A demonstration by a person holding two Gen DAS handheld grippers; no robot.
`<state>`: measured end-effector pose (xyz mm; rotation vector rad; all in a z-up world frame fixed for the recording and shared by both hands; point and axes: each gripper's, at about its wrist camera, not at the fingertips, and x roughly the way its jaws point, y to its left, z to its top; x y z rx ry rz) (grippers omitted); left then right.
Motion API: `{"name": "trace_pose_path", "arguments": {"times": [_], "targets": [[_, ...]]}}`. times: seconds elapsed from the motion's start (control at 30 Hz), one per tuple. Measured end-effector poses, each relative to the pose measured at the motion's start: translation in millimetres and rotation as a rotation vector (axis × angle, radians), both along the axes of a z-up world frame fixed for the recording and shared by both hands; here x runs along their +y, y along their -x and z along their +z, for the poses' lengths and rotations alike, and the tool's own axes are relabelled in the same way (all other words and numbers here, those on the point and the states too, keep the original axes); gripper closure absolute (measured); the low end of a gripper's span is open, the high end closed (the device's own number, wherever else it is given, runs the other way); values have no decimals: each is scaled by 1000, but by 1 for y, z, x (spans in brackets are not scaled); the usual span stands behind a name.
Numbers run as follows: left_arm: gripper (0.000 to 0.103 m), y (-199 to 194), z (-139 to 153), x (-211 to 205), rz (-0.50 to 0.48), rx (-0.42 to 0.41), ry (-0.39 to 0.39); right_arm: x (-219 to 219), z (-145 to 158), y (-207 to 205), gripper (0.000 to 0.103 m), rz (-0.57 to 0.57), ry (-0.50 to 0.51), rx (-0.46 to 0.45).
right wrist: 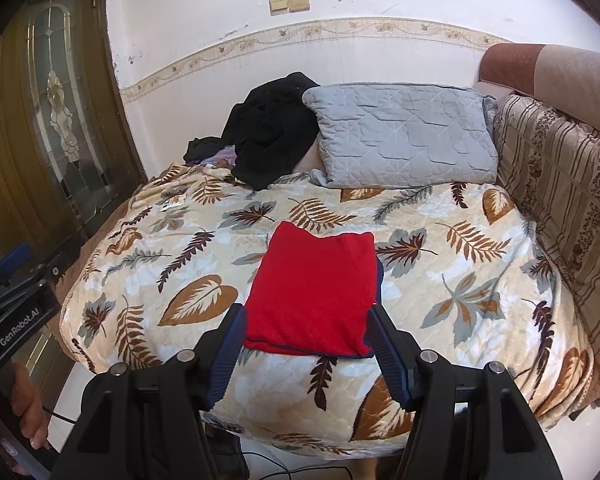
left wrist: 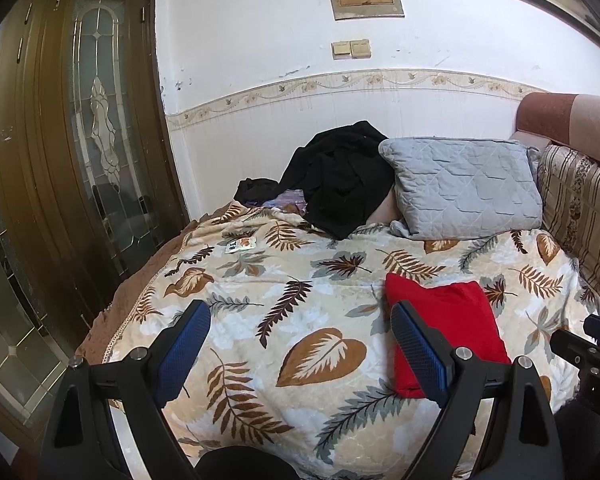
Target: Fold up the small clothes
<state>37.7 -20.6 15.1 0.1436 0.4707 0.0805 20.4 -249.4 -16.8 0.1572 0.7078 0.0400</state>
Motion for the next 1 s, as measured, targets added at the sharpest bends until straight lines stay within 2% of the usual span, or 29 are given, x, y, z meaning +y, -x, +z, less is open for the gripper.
{"name": "trace_pose_path", "arguments": {"times": [0.33, 0.67, 1.0], "targets": [[11, 3, 2, 1, -2, -3, 5, 0, 3, 2, 37, -14, 4, -2], [11, 5, 5, 1, -3, -8, 6, 2, 14, 13, 36, -40, 3, -55], [11, 24, 13, -6, -18, -24, -2, 1, 23, 26, 35, -63, 1, -78]]}}
